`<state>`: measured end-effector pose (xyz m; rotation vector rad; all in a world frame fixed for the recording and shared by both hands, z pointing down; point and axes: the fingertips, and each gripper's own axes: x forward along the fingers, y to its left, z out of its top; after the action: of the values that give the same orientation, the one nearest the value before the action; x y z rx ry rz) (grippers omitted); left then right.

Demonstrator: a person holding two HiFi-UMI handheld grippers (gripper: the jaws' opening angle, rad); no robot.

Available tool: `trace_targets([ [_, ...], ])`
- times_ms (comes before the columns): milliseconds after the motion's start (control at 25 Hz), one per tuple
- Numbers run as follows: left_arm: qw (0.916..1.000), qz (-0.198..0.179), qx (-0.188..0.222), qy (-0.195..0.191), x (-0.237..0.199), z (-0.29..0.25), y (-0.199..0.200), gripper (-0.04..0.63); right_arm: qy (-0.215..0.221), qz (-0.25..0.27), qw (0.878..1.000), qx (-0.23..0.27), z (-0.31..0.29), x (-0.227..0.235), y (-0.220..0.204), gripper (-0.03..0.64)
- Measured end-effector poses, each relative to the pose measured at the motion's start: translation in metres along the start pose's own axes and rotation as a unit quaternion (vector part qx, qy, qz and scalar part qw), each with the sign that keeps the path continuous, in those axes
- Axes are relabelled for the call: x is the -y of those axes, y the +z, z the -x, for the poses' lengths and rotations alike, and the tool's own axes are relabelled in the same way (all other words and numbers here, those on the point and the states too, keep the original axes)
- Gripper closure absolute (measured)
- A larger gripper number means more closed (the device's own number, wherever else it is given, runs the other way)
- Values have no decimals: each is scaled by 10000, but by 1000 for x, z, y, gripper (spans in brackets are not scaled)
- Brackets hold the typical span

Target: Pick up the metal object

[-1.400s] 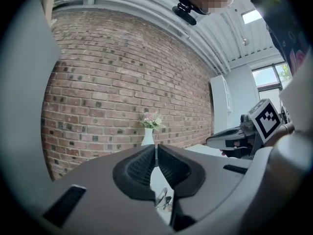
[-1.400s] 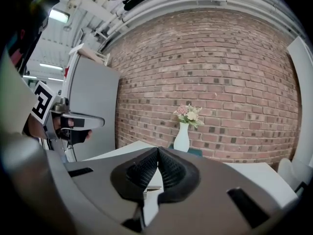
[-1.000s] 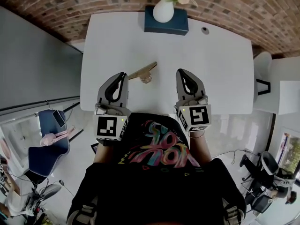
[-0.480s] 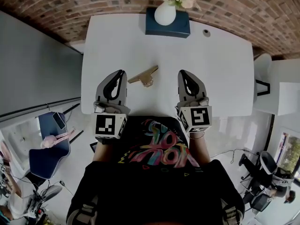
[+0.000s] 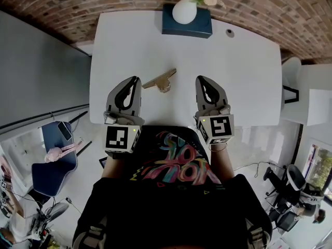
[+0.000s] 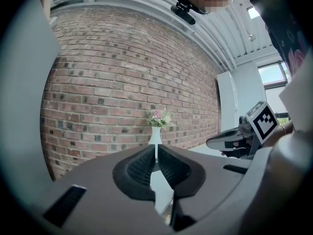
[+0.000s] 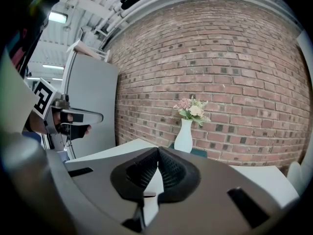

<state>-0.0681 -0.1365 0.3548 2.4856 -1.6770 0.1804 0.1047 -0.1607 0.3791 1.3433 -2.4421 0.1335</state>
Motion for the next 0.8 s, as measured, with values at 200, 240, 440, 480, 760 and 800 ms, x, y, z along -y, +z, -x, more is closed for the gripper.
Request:
trace_targets([
  [200, 10000, 4, 3, -25, 3, 4, -2, 561, 273, -242, 9991, 217, -2, -8, 5, 547],
  [240, 10000, -4, 1, -28, 3, 5, -2, 560, 405, -267, 9988, 62, -2, -12, -1, 512],
  [440, 10000, 41, 54, -2, 3, 11, -3, 560, 737, -287, 9967, -190, -6, -25, -13, 420],
  [480, 10000, 73, 50, 1, 3, 12, -4, 561, 759, -292, 9965, -177, -7, -27, -13, 420],
  [760, 9998, 62, -168, -54, -1, 19, -21, 561, 923, -310, 9949, -263, -15, -41, -21, 403],
  [800, 9998, 65, -175, -55, -2, 20, -23, 561, 958, -307, 9946, -242, -17, -43, -22, 398],
])
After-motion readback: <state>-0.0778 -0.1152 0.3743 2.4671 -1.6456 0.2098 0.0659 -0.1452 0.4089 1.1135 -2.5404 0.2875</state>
